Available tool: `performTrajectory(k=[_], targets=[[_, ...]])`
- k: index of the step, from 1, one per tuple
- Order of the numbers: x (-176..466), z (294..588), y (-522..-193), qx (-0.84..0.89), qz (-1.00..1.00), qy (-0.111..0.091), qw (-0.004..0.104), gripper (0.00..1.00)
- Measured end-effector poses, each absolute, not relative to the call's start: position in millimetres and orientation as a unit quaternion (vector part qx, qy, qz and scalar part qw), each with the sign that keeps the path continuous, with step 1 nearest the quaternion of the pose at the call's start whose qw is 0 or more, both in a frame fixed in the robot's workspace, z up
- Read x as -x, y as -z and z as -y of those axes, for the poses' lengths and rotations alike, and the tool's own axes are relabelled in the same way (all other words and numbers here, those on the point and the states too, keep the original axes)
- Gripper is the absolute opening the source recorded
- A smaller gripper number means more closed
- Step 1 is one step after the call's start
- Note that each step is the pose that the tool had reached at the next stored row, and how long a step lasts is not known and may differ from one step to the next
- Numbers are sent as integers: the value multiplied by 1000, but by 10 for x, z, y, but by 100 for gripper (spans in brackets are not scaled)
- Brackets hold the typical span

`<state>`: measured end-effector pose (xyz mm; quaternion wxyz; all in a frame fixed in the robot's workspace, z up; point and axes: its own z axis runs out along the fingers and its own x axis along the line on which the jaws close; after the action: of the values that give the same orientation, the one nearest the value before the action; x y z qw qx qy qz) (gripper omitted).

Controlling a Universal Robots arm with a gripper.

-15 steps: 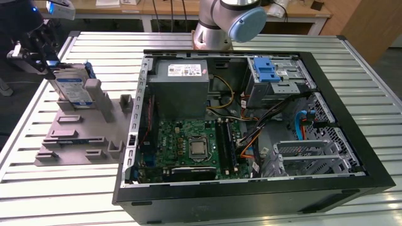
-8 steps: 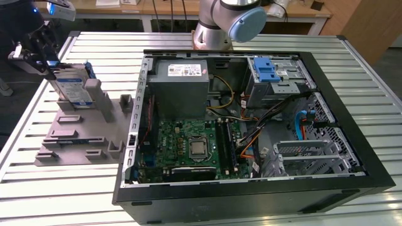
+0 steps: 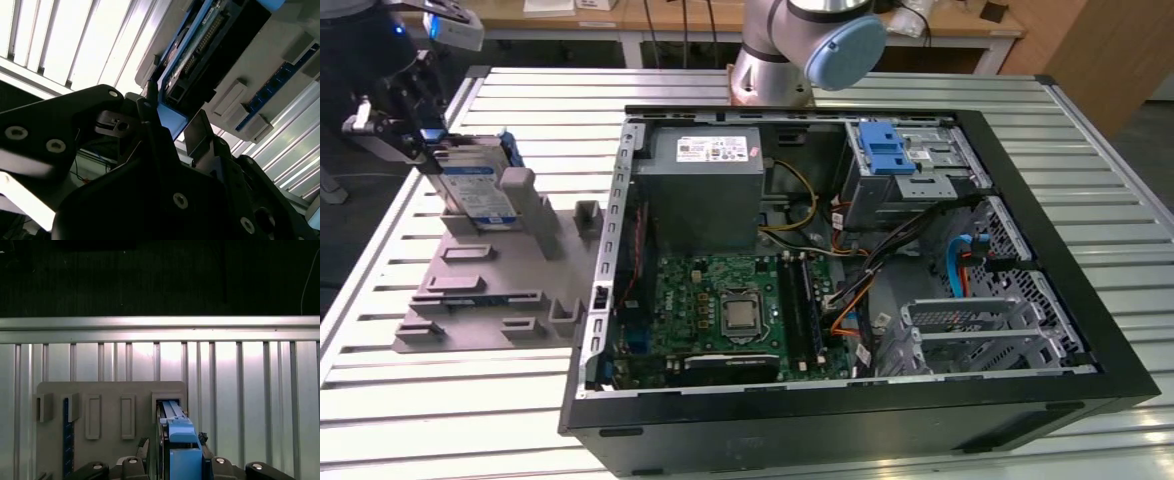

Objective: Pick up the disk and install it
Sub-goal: 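Pick up the disk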

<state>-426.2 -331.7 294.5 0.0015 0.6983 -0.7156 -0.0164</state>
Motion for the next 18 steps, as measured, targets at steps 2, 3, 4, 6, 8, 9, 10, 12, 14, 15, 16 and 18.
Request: performTrajectory(k=[2,3,4,6,8,9,10,12,14,15,16,18], targets=[[4262,3317,-2944,-698,716,16,1,47],[4262,3317,-2943,-698,716,16,1,40],[4262,3317,-2942,-698,716,16,1,40],[4262,3317,-2942,-698,716,16,1,36],[4262,3317,-2942,-698,716,16,1,36],[4262,3317,-2942,-698,716,16,1,36],[4262,3317,-2941,-698,716,16,1,36],[4262,3317,-2941,-698,716,16,1,36],[4262,3317,-2941,-698,716,16,1,36],[4261,3317,-2940,-698,716,16,1,36],[4262,3312,-2939,-698,716,16,1,37],[4262,3300,-2940,-698,716,16,1,44]])
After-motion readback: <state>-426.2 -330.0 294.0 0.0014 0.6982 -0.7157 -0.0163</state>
